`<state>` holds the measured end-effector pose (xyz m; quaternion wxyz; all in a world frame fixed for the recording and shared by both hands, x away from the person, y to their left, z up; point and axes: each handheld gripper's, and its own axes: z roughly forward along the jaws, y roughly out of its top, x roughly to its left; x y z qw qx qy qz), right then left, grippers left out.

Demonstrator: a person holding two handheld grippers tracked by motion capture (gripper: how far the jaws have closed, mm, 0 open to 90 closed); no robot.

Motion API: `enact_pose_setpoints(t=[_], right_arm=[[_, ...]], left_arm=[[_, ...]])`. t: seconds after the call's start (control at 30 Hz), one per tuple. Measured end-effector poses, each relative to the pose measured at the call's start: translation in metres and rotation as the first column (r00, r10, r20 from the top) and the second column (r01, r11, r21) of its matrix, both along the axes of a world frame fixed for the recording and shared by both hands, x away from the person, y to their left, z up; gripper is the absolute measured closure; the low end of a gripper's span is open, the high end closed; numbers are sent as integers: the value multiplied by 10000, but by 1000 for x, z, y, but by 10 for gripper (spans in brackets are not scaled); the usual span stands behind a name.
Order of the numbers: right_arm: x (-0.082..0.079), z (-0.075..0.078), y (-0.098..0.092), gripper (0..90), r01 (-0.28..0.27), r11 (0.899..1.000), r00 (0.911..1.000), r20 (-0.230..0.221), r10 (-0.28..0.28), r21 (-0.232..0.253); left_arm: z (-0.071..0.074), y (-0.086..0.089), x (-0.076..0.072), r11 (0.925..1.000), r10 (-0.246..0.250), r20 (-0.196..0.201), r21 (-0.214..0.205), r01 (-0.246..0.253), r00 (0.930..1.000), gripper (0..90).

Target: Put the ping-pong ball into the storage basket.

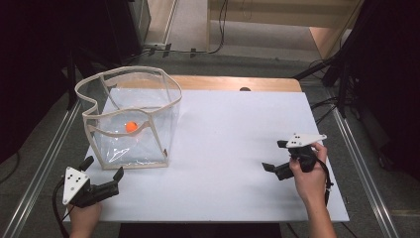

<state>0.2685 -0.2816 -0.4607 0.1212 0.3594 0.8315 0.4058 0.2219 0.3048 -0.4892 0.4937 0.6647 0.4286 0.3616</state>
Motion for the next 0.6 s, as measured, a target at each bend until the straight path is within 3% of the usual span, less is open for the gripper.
enact_pose_setpoints(t=[0.6], right_arm=[[-18, -17, -22, 0, 428, 9969, 9980, 441, -458, 665]], left_arm=[[0, 0, -1, 10000, 59, 85, -30, -58, 9999, 0]])
